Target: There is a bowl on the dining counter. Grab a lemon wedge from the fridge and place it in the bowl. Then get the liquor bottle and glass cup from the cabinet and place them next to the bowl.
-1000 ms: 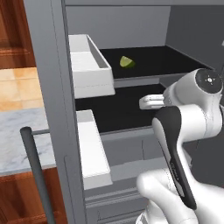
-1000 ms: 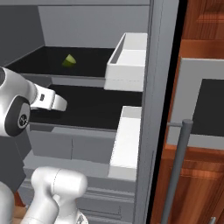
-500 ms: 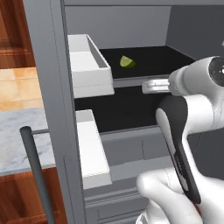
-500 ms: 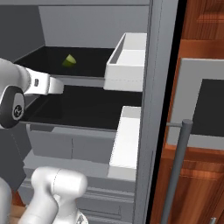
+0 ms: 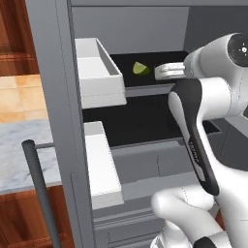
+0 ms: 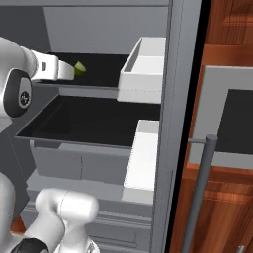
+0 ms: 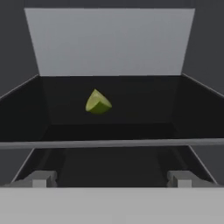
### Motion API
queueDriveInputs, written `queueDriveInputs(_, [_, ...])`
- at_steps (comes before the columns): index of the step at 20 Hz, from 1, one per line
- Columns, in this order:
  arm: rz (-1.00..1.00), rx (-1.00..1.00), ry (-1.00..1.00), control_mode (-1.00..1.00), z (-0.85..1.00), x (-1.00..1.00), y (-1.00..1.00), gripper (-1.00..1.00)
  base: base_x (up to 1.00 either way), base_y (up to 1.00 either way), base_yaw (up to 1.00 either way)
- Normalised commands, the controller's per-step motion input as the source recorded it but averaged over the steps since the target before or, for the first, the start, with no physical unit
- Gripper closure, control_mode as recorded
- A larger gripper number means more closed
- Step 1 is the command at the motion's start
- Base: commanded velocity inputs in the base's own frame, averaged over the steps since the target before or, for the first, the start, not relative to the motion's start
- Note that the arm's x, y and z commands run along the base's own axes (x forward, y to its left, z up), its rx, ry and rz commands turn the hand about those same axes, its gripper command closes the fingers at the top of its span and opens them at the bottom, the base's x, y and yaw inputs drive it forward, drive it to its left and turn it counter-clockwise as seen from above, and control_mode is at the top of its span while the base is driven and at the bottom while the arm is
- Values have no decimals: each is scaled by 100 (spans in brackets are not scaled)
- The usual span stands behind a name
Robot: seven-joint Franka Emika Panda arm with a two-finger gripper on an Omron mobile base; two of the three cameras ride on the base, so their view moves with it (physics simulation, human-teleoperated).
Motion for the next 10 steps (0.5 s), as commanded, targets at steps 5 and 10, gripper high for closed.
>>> queueDriveInputs(5, [0,-1,0,-100,15,21,0,-100,0,0,0])
queueDriveInputs(10, [0,0,6,-100,1,17,3,-100,0,0,0])
